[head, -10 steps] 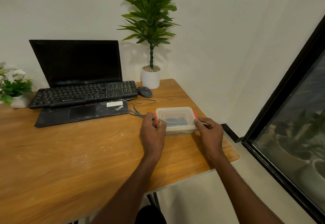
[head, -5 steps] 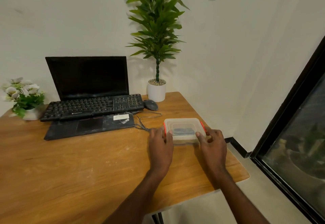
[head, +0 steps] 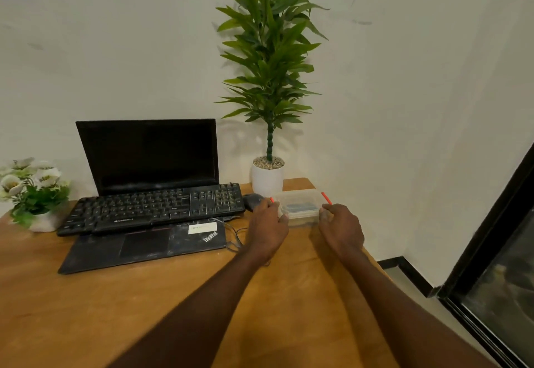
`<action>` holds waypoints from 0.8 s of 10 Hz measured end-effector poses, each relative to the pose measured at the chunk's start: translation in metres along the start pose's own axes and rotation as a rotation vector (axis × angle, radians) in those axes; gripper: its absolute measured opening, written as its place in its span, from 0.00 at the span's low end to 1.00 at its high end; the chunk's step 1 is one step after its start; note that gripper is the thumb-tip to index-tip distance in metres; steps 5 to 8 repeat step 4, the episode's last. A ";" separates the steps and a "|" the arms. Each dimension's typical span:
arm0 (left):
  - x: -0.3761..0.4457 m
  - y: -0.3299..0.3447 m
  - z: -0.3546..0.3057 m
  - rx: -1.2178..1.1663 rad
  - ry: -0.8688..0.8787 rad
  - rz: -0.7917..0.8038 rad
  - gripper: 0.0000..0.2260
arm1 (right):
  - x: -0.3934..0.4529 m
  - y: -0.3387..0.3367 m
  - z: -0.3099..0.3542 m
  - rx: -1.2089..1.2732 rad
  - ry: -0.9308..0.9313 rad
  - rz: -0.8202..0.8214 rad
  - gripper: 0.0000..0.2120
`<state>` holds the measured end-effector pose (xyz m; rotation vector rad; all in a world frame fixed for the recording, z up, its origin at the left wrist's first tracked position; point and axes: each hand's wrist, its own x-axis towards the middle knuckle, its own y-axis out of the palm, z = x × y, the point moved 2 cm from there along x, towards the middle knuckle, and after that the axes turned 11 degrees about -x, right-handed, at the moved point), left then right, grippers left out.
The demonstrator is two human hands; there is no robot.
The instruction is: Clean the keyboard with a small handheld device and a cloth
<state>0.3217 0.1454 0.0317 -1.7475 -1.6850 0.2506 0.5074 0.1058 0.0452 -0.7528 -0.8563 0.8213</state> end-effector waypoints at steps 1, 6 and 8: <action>0.015 -0.008 0.007 0.074 -0.017 0.070 0.26 | 0.017 0.007 0.010 -0.080 -0.031 0.064 0.20; -0.027 -0.072 0.021 -0.051 -0.023 -0.120 0.21 | -0.026 0.001 0.051 -0.277 -0.204 0.039 0.22; -0.027 -0.072 0.021 -0.051 -0.023 -0.120 0.21 | -0.026 0.001 0.051 -0.277 -0.204 0.039 0.22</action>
